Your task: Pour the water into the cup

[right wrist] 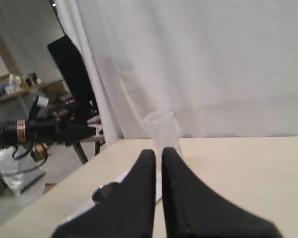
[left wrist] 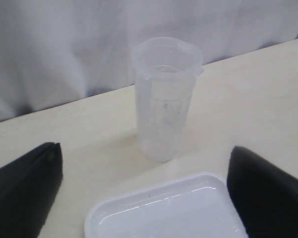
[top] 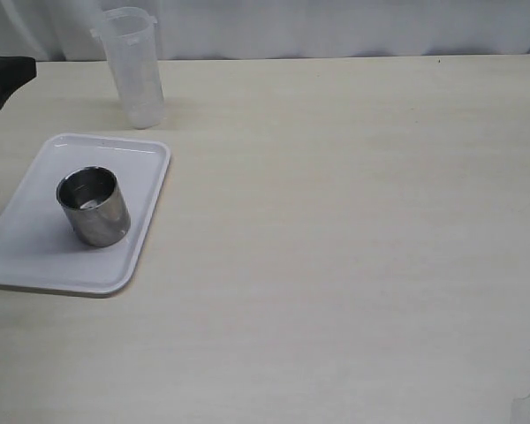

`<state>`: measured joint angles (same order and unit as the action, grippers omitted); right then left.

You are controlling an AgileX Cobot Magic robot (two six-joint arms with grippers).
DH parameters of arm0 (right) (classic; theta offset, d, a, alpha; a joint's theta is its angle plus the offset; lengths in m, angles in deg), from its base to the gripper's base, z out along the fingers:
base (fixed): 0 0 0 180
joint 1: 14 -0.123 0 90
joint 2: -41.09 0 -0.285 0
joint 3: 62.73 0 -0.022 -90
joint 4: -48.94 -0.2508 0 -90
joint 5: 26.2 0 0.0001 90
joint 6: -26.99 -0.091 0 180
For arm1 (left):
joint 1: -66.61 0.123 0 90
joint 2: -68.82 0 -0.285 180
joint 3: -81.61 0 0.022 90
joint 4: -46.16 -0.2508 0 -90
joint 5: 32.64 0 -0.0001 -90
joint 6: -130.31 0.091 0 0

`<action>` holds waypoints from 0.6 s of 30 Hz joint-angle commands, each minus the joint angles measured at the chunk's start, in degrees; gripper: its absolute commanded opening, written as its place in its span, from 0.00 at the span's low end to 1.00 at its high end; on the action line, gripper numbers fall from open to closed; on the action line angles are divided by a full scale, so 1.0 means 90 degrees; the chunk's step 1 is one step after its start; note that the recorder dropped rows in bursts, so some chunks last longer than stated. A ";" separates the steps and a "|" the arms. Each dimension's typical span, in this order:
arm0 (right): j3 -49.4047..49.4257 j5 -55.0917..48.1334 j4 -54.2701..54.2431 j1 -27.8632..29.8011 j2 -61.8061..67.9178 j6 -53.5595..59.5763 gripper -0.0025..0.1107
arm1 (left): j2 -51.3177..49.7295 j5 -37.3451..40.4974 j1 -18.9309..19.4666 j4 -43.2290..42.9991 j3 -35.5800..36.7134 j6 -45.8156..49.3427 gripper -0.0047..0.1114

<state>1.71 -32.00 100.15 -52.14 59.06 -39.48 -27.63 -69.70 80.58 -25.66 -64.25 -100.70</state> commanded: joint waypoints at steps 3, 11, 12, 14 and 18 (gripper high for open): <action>0.0746 0.1510 -0.2242 0.0005 -0.0032 0.4125 0.06 | 0.0040 -0.0056 0.0002 0.0036 0.0032 -0.0031 0.76; 0.1420 0.2964 -0.3940 0.0019 -0.0032 0.6493 0.06 | 0.0040 -0.0056 0.0002 0.0036 0.0032 -0.0031 0.76; 0.1420 0.2849 -0.4120 0.0019 -0.0032 0.6506 0.06 | 0.0040 -0.0056 0.0002 0.0036 0.0032 -0.0031 0.76; 0.1420 0.2872 -0.4370 0.0019 -0.0032 0.6655 0.06 | 0.0040 -0.0056 0.0002 0.0036 0.0032 -0.0031 0.76; 0.1420 0.2872 -0.4584 0.0019 -0.0032 0.6942 0.06 | 0.0040 -0.0056 0.0002 0.0036 0.0032 -0.0031 0.76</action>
<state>14.27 -6.81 61.19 -52.14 59.06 20.35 -27.63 -69.70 80.58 -25.66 -64.25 -100.70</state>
